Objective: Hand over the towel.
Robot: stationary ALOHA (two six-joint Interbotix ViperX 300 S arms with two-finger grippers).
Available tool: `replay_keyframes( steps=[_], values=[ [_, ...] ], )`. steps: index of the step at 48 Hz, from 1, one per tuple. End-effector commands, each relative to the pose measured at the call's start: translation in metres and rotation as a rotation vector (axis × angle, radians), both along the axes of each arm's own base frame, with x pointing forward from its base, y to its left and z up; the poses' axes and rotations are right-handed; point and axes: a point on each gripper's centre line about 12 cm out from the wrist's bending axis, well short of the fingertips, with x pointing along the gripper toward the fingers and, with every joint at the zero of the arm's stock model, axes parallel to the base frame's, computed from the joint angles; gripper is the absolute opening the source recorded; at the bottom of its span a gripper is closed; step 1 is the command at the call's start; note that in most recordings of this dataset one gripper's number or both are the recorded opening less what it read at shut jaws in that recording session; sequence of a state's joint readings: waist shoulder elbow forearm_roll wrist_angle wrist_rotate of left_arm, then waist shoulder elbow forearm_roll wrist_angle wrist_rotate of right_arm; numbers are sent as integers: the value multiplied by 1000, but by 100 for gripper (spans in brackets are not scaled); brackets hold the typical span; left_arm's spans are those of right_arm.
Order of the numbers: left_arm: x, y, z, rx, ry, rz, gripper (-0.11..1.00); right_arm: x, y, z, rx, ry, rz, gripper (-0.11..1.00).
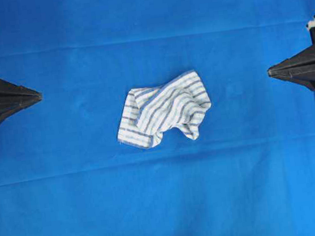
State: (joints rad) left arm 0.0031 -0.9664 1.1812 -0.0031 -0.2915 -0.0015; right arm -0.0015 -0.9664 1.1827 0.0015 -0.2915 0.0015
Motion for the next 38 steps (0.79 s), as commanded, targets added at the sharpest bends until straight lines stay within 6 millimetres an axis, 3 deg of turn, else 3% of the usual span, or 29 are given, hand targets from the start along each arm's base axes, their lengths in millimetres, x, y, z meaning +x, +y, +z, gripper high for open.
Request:
replay_keyframes(
  steps=[1,16,30,34,38],
  values=[
    [1,1,6,-1,-17,7,0,2,-1,15,-17,-38,-6,0],
    [9,1,10,4,-51,9,0,3,-2,16,-15,-35,-9,0],
    [46,7,7,13,22,31,1,5,-2,15,-12,-29,-10,0],
    [66,8,1,12,83,33,12,5,-2,13,-11,-23,-11,0],
    [86,9,-9,11,154,32,35,6,-2,13,-12,-17,-10,0]
  ],
)
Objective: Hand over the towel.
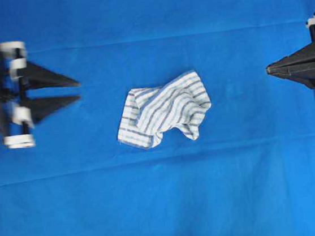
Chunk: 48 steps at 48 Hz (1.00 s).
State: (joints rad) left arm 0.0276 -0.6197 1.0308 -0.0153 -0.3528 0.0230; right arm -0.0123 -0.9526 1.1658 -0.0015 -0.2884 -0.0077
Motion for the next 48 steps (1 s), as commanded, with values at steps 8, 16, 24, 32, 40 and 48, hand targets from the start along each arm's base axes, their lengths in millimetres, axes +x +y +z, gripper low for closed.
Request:
replay_keyframes(
  steps=[8,16,24,32,40,48],
  values=[
    [64,3,-28,-9,218,2,83,4,0,6,0,-2,0,0],
    [104,4,-75,-26,423,4,93,4,0,4,0,12,0,0],
    [133,3,-120,-37,537,4,93,5,0,0,0,34,0,0],
    [148,1,-157,-37,613,-2,93,7,0,-2,2,46,-2,0],
    [153,1,-181,-38,657,0,93,8,0,-4,1,57,-1,0],
    [152,5,-179,-39,672,7,83,8,0,-4,2,58,-1,0]
  ],
)
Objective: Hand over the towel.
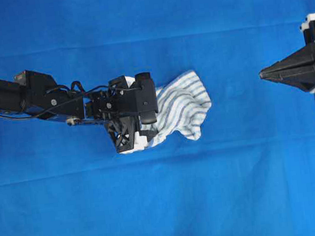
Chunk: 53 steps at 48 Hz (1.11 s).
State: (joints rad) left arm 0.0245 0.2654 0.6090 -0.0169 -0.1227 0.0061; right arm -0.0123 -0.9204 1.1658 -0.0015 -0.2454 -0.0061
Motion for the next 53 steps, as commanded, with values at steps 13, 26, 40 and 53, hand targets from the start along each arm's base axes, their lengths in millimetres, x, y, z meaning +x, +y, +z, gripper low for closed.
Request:
replay_keyframes(
  steps=[13,26,40,53],
  values=[
    [-1,4,50,17,-102,-3,11,2,0,8,-2,-18,0,0],
    [-27,-4,151,22,-360,-17,6,3,0,6,-2,-11,-1,0],
    [-64,-12,204,23,-593,-34,6,5,0,4,-1,3,-1,0],
    [-73,-14,209,21,-658,-41,6,8,0,-1,-1,21,-2,0]
  ],
)
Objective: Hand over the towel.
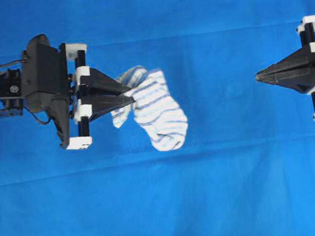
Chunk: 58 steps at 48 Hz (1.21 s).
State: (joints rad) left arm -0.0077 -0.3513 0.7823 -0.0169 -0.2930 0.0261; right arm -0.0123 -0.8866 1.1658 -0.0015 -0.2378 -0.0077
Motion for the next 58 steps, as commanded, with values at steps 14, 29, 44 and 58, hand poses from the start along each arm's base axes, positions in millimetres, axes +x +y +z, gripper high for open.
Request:
replay_keyframes(
  steps=[14,29,44,58],
  values=[
    [1,-3,12,-2,-46,-7,6,8,0,11,22,-54,-1,1],
    [1,-3,12,-2,-44,-7,6,46,0,9,70,-39,0,73],
    [1,-3,12,-2,-44,-7,6,114,8,-2,157,25,18,74],
    [1,-3,12,1,-46,-8,6,171,12,-9,190,79,21,74]
  ],
)
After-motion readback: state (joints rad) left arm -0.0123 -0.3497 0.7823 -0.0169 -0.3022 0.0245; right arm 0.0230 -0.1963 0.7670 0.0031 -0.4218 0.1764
